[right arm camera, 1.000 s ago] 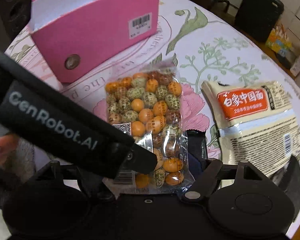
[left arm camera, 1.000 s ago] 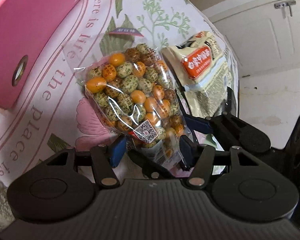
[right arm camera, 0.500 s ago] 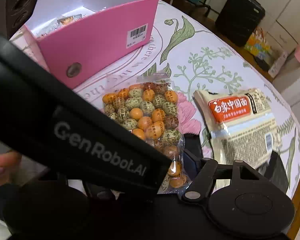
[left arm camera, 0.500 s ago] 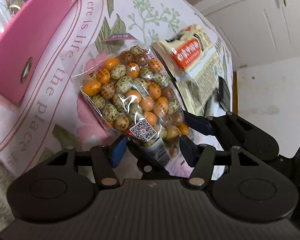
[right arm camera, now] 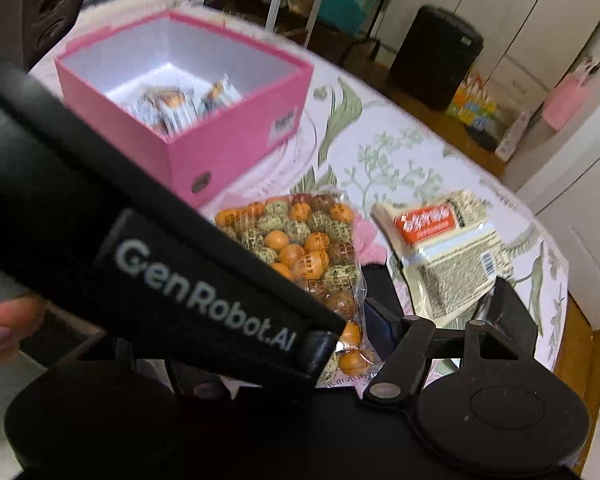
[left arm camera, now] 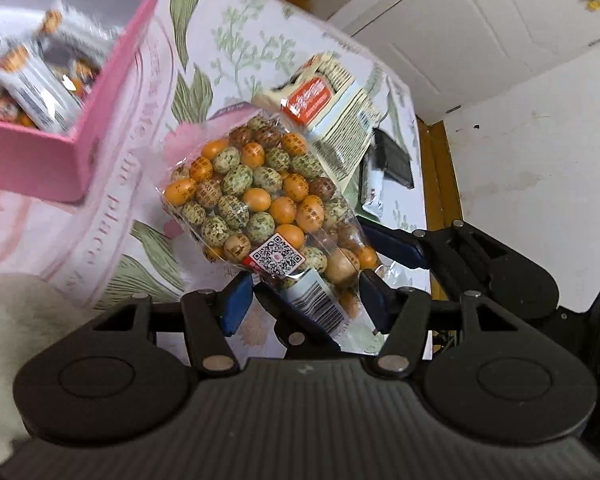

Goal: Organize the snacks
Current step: 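Lift the peanut bag into the pink box and open the left gripper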

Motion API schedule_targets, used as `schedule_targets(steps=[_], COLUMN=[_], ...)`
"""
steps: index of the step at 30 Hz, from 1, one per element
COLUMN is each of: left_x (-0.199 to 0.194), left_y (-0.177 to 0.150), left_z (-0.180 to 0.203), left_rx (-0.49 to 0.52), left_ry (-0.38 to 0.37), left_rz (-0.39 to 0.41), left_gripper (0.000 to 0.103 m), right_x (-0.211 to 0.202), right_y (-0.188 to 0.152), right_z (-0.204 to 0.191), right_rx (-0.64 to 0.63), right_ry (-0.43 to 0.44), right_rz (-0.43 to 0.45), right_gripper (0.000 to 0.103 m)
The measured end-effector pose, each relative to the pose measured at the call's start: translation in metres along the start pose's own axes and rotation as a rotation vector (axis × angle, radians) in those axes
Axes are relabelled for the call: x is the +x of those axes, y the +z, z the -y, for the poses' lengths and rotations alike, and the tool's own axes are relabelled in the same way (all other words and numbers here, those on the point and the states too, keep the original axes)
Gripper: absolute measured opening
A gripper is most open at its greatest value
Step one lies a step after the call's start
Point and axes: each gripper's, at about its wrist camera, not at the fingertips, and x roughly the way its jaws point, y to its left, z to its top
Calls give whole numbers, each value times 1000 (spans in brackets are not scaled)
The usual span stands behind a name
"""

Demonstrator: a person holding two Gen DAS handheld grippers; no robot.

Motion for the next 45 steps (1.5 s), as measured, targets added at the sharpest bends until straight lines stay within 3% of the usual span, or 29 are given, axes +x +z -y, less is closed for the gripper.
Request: schedule_targets(steps=[12, 21, 26, 32, 35, 39, 45], left_x=[-82, -125, -127, -108, -101, -99, -112], left_y=[12, 54, 77, 100, 107, 95, 80], left_z=[-7, -72, -126, -166, -178, -171, -153], left_rx=[27, -38, -178, -221, -229, -179, -129], left_ry=[6, 127, 186, 246, 272, 370, 349], left_rz=[182, 288, 344, 370, 377, 405, 415], left_gripper=[58, 58, 58, 58, 58, 58, 58], right_x=[-44, -7, 44, 86, 95, 106, 82], right_y=[37, 110, 153, 178, 175, 183, 165], right_z=[-41, -68, -77, -89, -98, -101, -62], right_rx=[-99, -157, -203, -259, -260, -279, -180], right_ry=[-79, 46, 196, 315, 327, 306, 270], right_rz=[168, 258, 253, 238, 235, 204, 229], right_gripper=[73, 73, 74, 74, 80, 81, 81])
